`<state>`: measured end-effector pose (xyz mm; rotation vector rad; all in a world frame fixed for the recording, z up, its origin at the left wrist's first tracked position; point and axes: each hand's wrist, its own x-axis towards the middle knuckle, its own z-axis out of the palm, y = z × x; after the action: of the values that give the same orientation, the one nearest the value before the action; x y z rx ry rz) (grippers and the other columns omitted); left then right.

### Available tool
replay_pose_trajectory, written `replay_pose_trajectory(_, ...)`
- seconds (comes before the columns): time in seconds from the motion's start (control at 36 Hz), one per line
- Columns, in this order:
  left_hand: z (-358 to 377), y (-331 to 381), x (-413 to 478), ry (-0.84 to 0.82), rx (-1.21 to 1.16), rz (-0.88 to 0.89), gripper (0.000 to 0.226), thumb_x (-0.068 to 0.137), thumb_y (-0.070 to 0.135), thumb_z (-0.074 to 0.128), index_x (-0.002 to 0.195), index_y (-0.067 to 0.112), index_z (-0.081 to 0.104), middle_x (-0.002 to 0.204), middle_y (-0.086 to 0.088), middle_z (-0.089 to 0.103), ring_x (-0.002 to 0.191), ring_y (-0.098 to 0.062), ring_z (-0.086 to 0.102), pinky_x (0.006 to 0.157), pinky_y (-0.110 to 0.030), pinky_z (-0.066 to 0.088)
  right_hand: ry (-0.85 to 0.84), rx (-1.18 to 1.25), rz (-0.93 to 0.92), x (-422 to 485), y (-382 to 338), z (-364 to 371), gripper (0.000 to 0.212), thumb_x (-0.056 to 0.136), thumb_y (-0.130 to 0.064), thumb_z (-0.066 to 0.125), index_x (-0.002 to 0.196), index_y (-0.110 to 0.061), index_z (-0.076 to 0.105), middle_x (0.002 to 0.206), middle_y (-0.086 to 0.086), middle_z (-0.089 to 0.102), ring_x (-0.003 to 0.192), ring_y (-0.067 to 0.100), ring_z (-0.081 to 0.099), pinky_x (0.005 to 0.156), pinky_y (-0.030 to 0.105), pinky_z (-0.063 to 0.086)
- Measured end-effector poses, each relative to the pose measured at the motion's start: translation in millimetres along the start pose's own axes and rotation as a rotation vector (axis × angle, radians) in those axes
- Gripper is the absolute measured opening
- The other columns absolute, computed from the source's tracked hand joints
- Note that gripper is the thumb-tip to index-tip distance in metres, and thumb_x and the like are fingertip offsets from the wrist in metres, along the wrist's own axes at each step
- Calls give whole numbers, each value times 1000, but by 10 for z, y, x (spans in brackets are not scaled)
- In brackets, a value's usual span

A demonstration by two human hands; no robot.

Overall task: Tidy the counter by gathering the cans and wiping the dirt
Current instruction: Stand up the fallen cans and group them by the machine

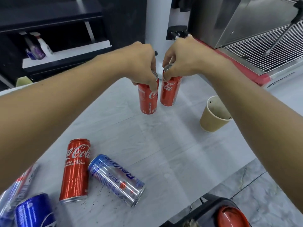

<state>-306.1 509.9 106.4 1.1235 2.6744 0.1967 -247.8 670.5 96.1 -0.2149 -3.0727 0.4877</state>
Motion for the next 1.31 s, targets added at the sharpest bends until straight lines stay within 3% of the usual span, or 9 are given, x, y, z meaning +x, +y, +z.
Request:
replay_pose_trajectory(0.08, 30, -13, 82, -23, -5, -9, 52, 71, 45, 89, 110, 15, 74, 93, -1, 73, 67, -17, 73, 51, -24, 52, -8, -7, 5, 91, 42, 43, 34, 68, -38, 89, 98, -23, 80, 100, 2, 67, 76, 4, 58, 57, 22, 43)
replay_pose_trajectory(0.19, 71, -16, 169, -42, -4, -25, 49, 72, 45, 88, 108, 16, 72, 82, 5, 68, 62, -14, 72, 45, -20, 48, -27, 0, 12, 190, 86, 88, 34, 68, -38, 90, 97, -22, 80, 99, 2, 69, 75, 8, 62, 55, 23, 46)
replay_pose_trajectory(0.33, 110, -48, 260, -69, -29, -45, 50, 73, 43, 89, 110, 15, 72, 85, 4, 69, 62, -14, 72, 47, -20, 50, -55, -1, 10, 277, 131, 136, 37, 69, -35, 90, 100, -19, 80, 95, -1, 72, 76, 12, 67, 53, 23, 46)
replay_pose_trajectory(0.61, 171, -109, 374, -59, -10, -35, 55, 74, 43, 88, 116, 11, 72, 95, -1, 69, 79, -23, 71, 52, -24, 50, -72, 23, 29, 376, 175, 253, 37, 73, -34, 89, 105, -17, 79, 80, -10, 62, 70, 8, 61, 51, 20, 42)
replay_pose_trajectory(0.72, 188, -112, 401, -58, -16, -28, 55, 76, 42, 86, 119, 10, 71, 98, -1, 69, 81, -25, 71, 53, -23, 50, -71, 13, 32, 386, 192, 268, 35, 74, -35, 87, 104, -20, 78, 99, 1, 68, 76, 13, 65, 53, 22, 43)
replay_pose_trajectory(1.0, 233, -122, 384, -91, -46, -45, 56, 79, 41, 84, 124, 12, 67, 101, 0, 66, 73, -16, 65, 51, -21, 47, -99, 34, 48, 331, 182, 282, 37, 82, -35, 80, 114, -20, 71, 109, 3, 65, 94, 23, 64, 62, 26, 45)
replay_pose_trajectory(1.08, 248, -147, 349, -94, -58, -40, 56, 81, 43, 83, 126, 16, 65, 106, 0, 67, 85, -20, 66, 55, -23, 47, -113, 32, 51, 295, 162, 264, 46, 81, -37, 82, 121, -20, 67, 114, 2, 64, 98, 23, 63, 68, 29, 47)
replay_pose_trajectory(1.19, 274, -187, 272, -78, -80, -23, 69, 81, 44, 81, 140, 20, 56, 130, -2, 65, 107, -24, 65, 75, -30, 50, -97, 31, 56, 235, 151, 246, 60, 83, -39, 81, 135, -21, 60, 134, 6, 60, 115, 28, 61, 87, 37, 52)
replay_pose_trajectory(1.31, 277, -232, 156, -17, -143, -17, 72, 86, 43, 76, 148, 23, 47, 143, -3, 57, 120, -25, 60, 82, -32, 48, -60, 31, 47, 141, 128, 215, 62, 85, -40, 77, 141, -24, 55, 145, 8, 53, 125, 30, 57, 97, 43, 52)
